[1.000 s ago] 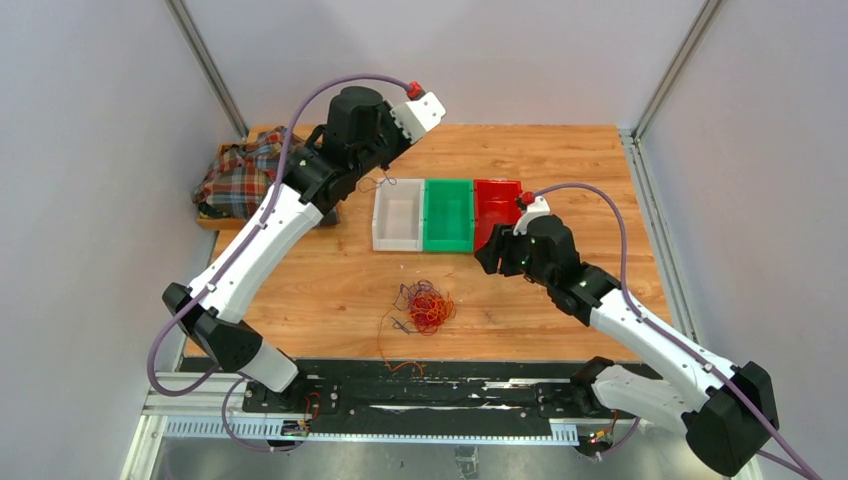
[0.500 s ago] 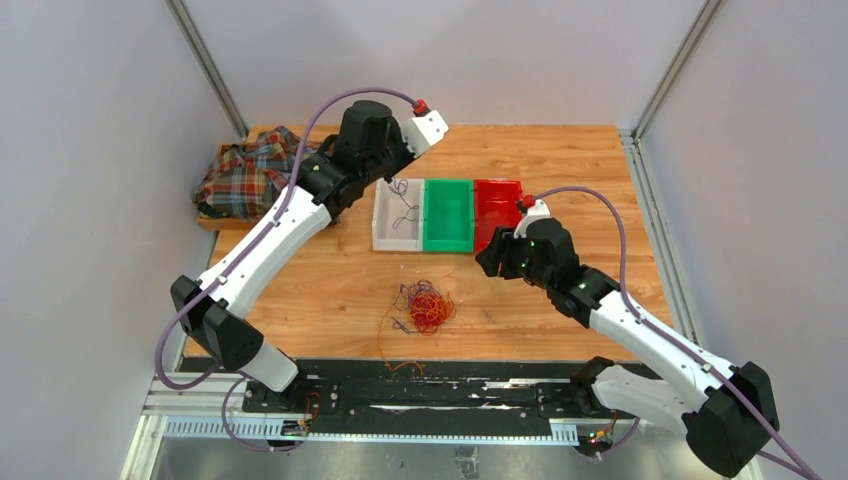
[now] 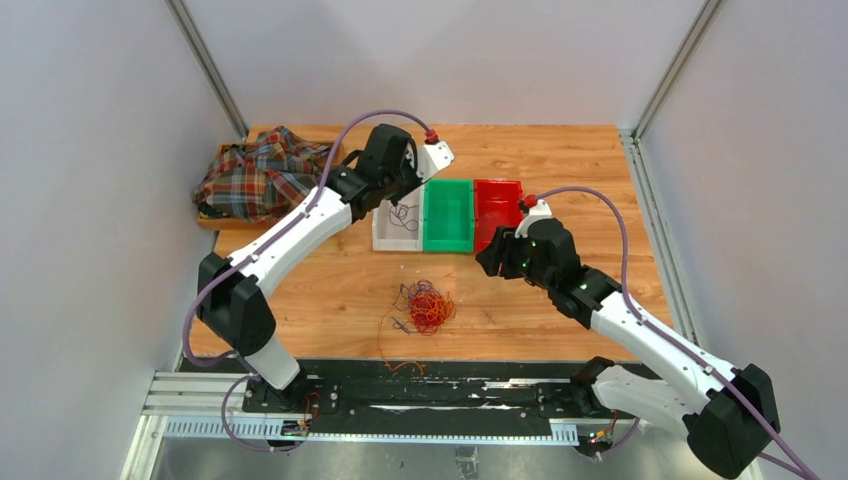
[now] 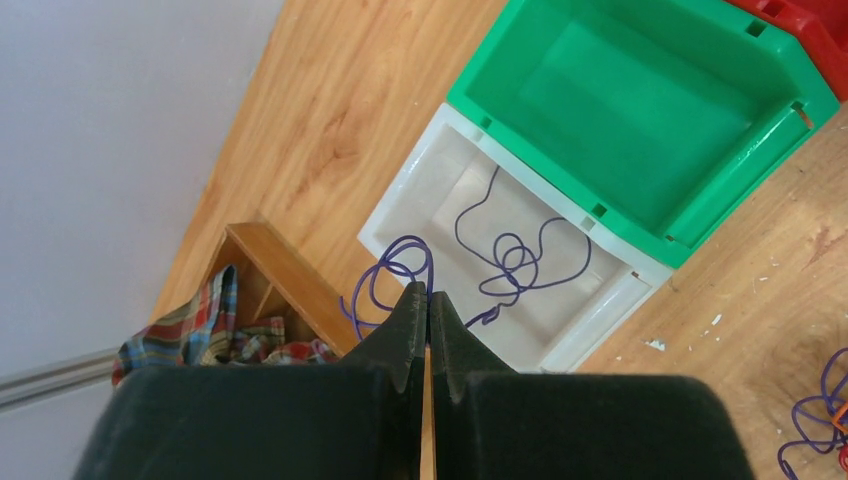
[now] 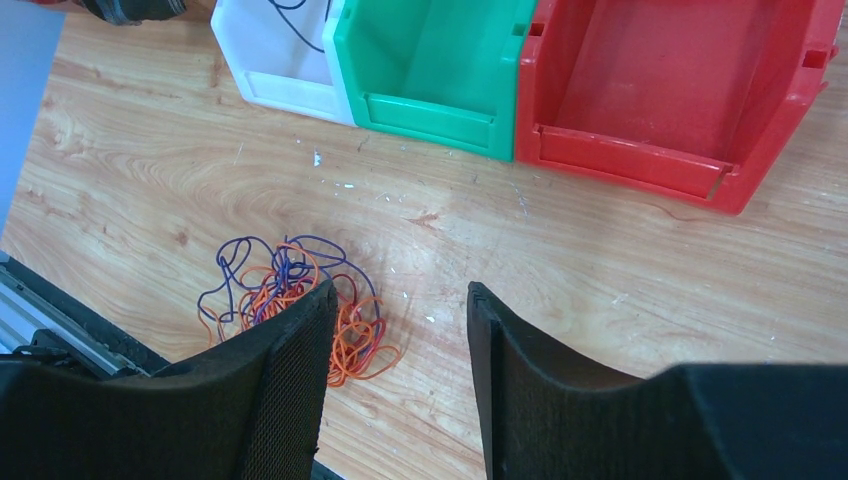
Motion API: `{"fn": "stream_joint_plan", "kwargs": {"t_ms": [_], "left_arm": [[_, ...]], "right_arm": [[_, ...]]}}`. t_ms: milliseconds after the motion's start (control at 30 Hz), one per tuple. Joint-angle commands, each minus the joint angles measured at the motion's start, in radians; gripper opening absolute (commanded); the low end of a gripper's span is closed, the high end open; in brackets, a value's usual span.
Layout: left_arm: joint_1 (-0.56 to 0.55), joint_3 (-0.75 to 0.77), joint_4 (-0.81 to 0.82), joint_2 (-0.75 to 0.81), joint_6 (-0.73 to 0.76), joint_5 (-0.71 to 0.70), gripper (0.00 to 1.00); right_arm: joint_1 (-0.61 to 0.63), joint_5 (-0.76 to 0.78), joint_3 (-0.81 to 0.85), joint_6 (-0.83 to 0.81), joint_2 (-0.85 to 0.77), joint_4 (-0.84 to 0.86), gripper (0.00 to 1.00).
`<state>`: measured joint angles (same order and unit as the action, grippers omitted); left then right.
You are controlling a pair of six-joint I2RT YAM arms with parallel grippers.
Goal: Untangle the cables
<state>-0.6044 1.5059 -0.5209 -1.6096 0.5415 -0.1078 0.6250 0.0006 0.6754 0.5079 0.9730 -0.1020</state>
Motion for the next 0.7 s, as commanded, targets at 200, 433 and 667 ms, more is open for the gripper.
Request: {"fn": "stream_joint_plan", "kwargs": {"t_ms": [200, 433, 667], "left_arm": [[0.020, -0.001, 0.080, -0.114, 0.002, 0.004, 0.00], [0.042, -0.018, 0.047, -0.222, -0.029, 0.058, 0.01], [0.064, 0.047, -0.062, -0.281, -0.038, 0.142, 0.43]], "right_arm": [[-0.018, 0.011, 0.008, 0.003, -0.030, -0.003, 0.51], [-0.026, 0.013, 0.016, 0.003, -0.043, -0.005, 0.50], [-0.029, 0.011, 0.018, 0.002, -0.037, -0.007, 0.50]]}}
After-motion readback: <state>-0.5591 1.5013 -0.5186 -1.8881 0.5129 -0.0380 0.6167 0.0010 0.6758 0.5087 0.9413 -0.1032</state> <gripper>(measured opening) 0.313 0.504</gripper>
